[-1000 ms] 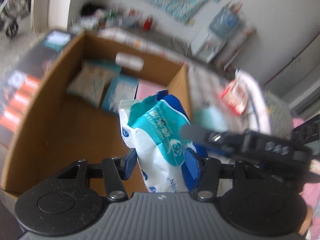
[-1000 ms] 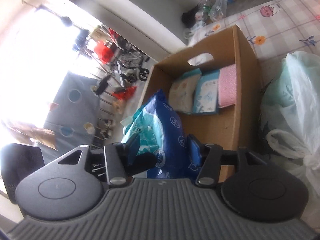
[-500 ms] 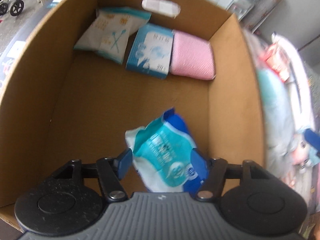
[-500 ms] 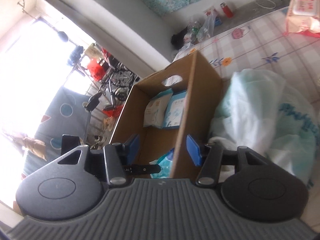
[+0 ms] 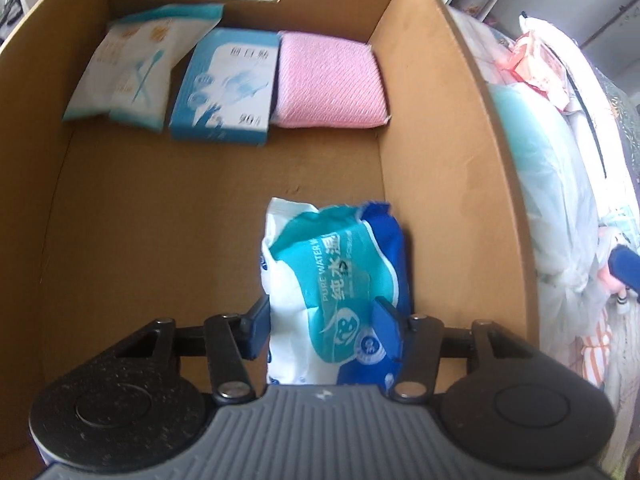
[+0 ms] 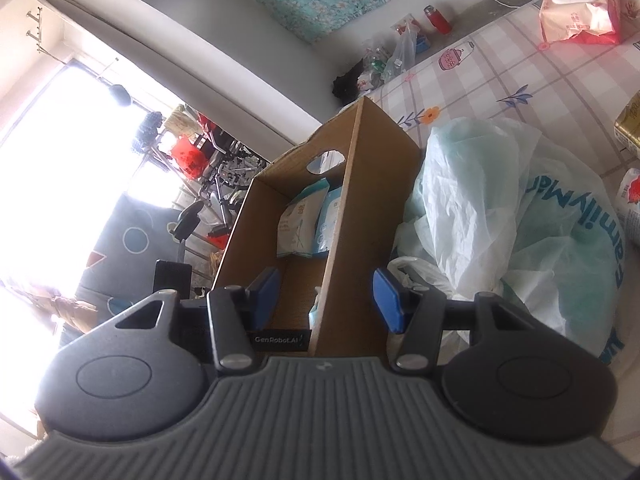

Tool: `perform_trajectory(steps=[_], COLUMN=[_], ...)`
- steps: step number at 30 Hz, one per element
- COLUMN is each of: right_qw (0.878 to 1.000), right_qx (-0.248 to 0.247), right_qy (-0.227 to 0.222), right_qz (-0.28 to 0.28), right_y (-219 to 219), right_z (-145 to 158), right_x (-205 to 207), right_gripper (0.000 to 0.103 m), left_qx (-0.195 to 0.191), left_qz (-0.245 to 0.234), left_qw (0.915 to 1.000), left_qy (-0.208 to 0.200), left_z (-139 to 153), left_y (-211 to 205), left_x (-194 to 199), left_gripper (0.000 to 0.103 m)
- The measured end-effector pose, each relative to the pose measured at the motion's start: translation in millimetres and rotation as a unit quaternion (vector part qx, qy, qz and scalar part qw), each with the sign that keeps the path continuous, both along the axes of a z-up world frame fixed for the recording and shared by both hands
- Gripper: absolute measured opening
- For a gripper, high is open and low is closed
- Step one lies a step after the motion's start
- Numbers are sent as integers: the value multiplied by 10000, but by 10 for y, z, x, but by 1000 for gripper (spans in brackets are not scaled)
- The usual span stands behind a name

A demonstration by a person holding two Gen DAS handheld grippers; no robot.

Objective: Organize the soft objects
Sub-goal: 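Lower the wet-wipe pack into the box and open the left tool, then move both tools to the pink plush toy on the bed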

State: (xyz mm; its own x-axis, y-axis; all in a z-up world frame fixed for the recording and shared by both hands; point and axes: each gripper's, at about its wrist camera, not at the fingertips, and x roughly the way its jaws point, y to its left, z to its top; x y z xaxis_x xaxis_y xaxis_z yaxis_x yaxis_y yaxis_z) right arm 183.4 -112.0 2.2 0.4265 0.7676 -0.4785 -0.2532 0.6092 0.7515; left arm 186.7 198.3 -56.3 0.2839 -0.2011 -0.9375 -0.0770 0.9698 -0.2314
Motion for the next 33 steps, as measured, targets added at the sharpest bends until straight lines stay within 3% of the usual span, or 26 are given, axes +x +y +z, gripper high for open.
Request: perform_trajectory(steps=[14, 32, 33], right_qw=[9995, 9986, 9986], right_qx=[16, 46, 60], right_qy=[269, 392, 389], right_qz=[-169, -342, -357], right_y=[-104, -158, -171], right_z=[-213, -348, -355], right_x=[68, -114, -133], right_gripper=[53, 55, 55], left_qx=[-29, -428, -398], left_qz=[538, 1202, 1191], left_qw=[9975, 9898, 9903], left_qy=[-455, -635, -601], left_z=[-1, -77, -65], left_y=[20, 142, 139], left_x=[437, 503, 502], left_gripper=[52, 55, 59])
